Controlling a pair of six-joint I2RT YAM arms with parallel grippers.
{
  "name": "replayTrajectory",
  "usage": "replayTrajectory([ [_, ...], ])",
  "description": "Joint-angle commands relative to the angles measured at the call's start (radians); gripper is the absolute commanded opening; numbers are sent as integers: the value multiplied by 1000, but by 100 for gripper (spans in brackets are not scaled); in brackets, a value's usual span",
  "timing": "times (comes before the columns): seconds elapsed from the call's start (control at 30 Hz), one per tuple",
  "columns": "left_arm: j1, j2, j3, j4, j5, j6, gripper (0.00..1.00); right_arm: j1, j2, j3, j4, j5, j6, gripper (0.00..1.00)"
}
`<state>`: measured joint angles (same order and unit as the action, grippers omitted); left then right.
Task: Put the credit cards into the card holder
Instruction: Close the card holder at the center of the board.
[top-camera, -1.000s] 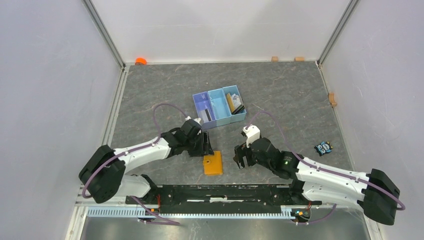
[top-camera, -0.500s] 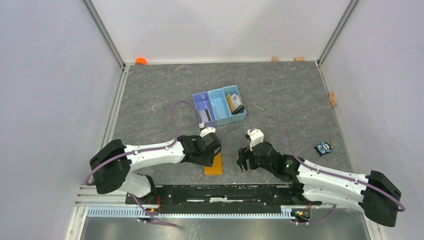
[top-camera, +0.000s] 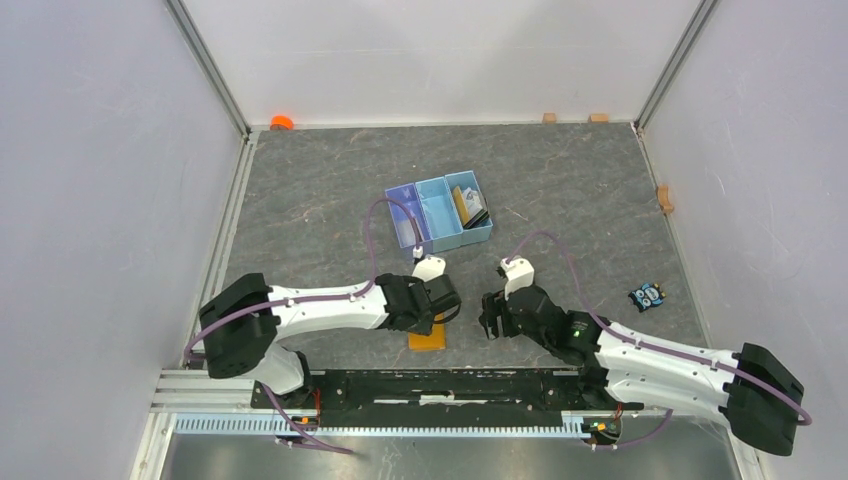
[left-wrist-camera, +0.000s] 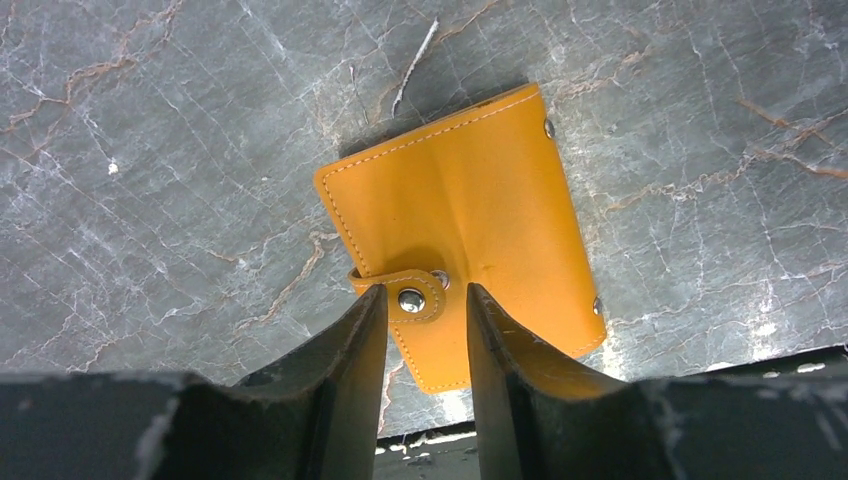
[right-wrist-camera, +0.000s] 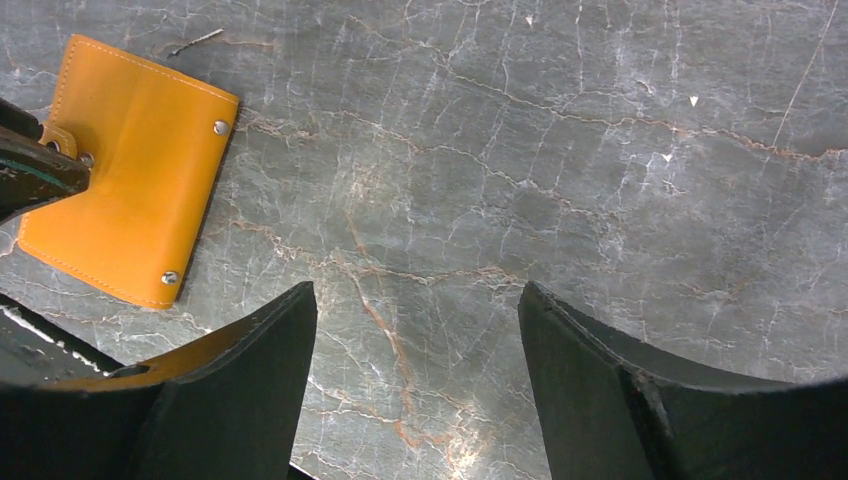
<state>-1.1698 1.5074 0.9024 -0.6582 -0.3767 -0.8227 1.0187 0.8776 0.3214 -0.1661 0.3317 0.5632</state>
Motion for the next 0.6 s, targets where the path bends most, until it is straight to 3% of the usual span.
replayTrajectory([
  [0.0, -11, 31, 46, -35, -62, -25, 40, -3, -24, -16, 20, 26, 13, 78],
  [0.2, -10, 65, 46, -32, -48, -24, 35, -2, -43, -30, 19, 25, 12, 78],
  [0.47, -11, 56, 27, -17, -43, -32, 16, -2, -42, -30, 20, 24, 15, 78],
  [0.57, -11, 39, 18, -14, -41, -44, 14, -2, -39, -29, 20, 18, 15, 78],
])
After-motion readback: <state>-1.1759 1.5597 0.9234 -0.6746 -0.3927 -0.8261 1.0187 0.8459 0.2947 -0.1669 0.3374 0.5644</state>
